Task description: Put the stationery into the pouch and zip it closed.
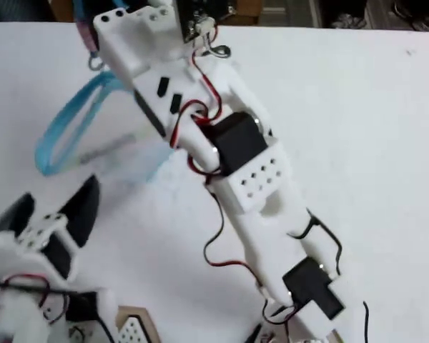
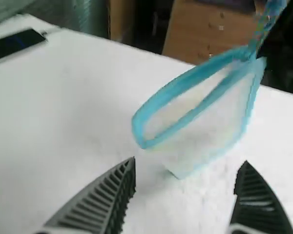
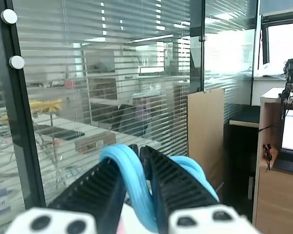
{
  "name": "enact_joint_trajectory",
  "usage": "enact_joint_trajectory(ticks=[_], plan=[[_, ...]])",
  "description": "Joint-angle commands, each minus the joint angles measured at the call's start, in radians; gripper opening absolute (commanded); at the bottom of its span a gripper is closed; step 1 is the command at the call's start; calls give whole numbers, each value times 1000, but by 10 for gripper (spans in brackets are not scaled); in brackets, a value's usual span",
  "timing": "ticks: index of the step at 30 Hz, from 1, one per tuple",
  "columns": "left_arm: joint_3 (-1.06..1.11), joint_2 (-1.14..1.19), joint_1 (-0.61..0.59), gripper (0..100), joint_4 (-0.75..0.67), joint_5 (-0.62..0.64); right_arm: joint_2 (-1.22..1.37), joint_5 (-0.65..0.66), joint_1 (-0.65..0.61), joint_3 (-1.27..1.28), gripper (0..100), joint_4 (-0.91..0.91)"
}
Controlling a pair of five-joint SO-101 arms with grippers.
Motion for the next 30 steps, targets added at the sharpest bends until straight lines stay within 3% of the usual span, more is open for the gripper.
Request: enact_joint_trajectory(ticks=[1, 7, 14, 20, 25, 30], plan=[[135, 5, 15, 318, -92, -11, -21, 8, 10, -77, 16, 1], [288, 5, 13, 198, -293, -60, -56, 8, 10, -92, 16, 48], [353, 4, -61, 120, -364, -178, -99, 9, 45, -92, 16, 54], [348, 4, -213, 150, -450, -183, -136, 9, 71, -92, 16, 125], [347, -1, -223, 271, -453, -183, -162, 9, 67, -92, 16, 193], [347, -1, -220, 300, -453, -219, -177, 9, 67, -91, 16, 206]])
